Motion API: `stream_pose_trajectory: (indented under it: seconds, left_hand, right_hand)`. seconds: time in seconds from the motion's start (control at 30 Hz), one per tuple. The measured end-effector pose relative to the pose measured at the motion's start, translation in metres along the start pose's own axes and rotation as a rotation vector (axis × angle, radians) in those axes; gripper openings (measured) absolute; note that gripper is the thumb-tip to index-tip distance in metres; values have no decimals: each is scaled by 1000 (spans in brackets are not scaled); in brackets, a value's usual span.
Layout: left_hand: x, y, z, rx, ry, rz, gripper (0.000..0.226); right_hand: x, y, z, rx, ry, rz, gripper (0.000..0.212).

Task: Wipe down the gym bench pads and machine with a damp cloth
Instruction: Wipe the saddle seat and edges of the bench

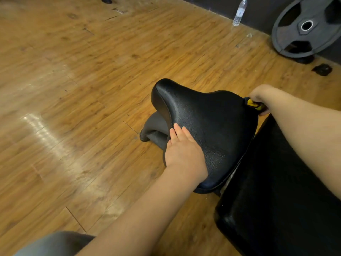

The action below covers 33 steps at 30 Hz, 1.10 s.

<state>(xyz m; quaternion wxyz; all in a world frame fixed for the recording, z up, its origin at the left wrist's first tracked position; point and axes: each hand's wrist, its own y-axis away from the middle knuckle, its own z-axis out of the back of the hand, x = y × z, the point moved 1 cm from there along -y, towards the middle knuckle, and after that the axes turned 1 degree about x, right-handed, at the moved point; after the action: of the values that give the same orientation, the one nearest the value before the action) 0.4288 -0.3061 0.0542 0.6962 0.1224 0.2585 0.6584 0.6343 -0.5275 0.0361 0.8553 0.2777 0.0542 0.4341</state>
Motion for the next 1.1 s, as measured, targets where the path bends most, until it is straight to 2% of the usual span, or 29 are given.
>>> stream_pose_trajectory:
  seconds: [0.17, 0.2, 0.27, 0.33, 0.43, 0.5, 0.57, 0.63, 0.7, 0.83, 1.0, 1.1]
  left_hand:
    - [2, 0, -1, -23, 3, -19, 115]
    - [3, 0, -2, -28, 6, -27, 115]
    - [5, 1, -2, -33, 18, -43, 114]
    - [6, 1, -2, -40, 21, -54, 113]
    - [3, -1, -2, -34, 8, -41, 113]
    - [0, -2, -2, -13, 1, -22, 115]
    - [-1, -4, 0, 7, -5, -21, 116]
    - [-3, -4, 2, 29, 23, -16, 113]
    - [-4, -5, 2, 22, 26, -10, 109]
    - [-2, -3, -1, -10, 32, -20, 111]
    - [-3, 0, -3, -28, 34, -22, 110]
    - [-6, -2, -1, -13, 21, 2, 108]
  right_hand:
    - [20, 4, -6, -147, -167, -1, 62]
    - [26, 9, -7, -189, -194, 36, 65]
    - [43, 18, -6, -242, -186, 127, 64]
    - [72, 31, -10, -207, -152, 293, 58]
    - [131, 64, -45, 31, -305, 547, 25]
    - [169, 81, -67, -1, -245, 660, 12]
    - [189, 94, -72, -93, -153, 704, 18]
    - [191, 92, -67, -58, -146, 743, 29]
    - [188, 90, -63, -93, -163, 797, 26]
    - [199, 107, -78, -218, 138, 1056, 24]
    - [200, 132, -81, -246, 605, 1308, 23]
    - [196, 142, -81, -252, 724, 1386, 19]
